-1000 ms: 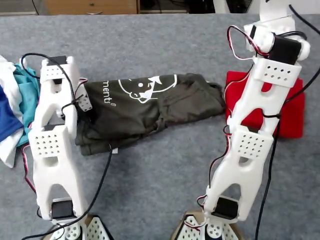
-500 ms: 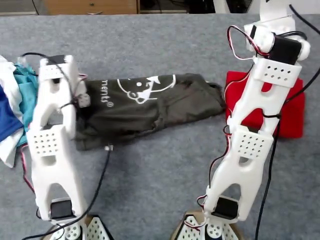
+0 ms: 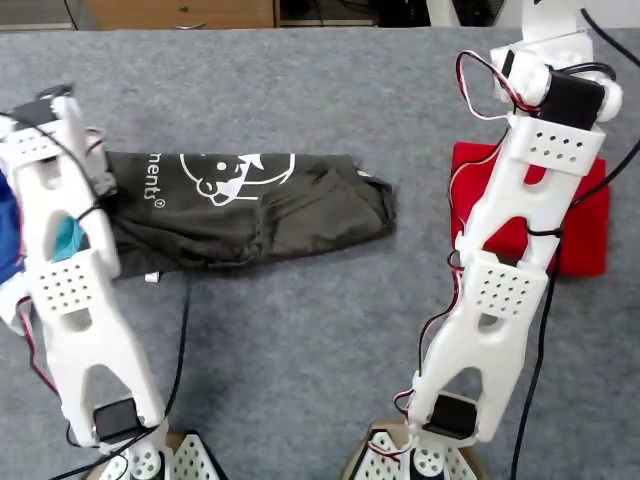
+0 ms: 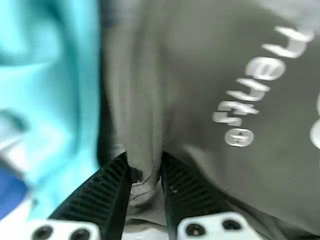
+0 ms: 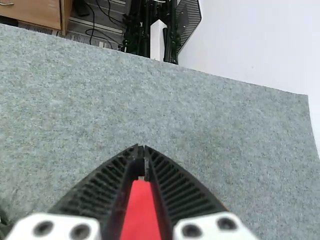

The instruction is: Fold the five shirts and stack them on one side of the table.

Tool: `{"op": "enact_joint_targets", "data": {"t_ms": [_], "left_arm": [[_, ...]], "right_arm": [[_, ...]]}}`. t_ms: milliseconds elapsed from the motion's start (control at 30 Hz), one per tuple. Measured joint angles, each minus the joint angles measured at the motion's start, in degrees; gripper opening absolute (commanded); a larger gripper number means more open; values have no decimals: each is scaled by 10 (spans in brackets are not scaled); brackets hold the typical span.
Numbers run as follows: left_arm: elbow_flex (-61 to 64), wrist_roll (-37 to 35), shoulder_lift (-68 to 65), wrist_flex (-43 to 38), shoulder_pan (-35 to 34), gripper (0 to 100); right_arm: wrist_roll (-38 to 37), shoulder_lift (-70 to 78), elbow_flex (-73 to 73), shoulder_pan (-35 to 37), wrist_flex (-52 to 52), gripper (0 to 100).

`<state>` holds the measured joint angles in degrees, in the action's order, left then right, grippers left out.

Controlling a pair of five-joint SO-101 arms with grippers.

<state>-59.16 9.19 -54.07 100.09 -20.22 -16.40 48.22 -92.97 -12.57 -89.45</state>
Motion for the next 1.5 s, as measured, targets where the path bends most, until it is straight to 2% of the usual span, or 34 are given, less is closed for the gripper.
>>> {"op": "enact_joint_targets", "data": {"t_ms": [200,433,667,900,1067,1233,1500], "left_arm": [[0,-28,19,0,152,33],[0,-74,92,0,337,90],[-26,-126,105,0,442,89],[-69,-185,76,-42,463,89],[-91,-190,70,-43,413,98],[-84,-147,61,-43,366,212],[-50,-119,25,-44,397,221]], "right_arm": [[0,0,0,1,0,5],[0,0,0,0,0,5],[0,0,0,0,0,5],[0,0,0,0,0,5],[0,0,0,-11,4,5],[0,0,0,-16,5,5],[0,0,0,-16,5,5]]}}
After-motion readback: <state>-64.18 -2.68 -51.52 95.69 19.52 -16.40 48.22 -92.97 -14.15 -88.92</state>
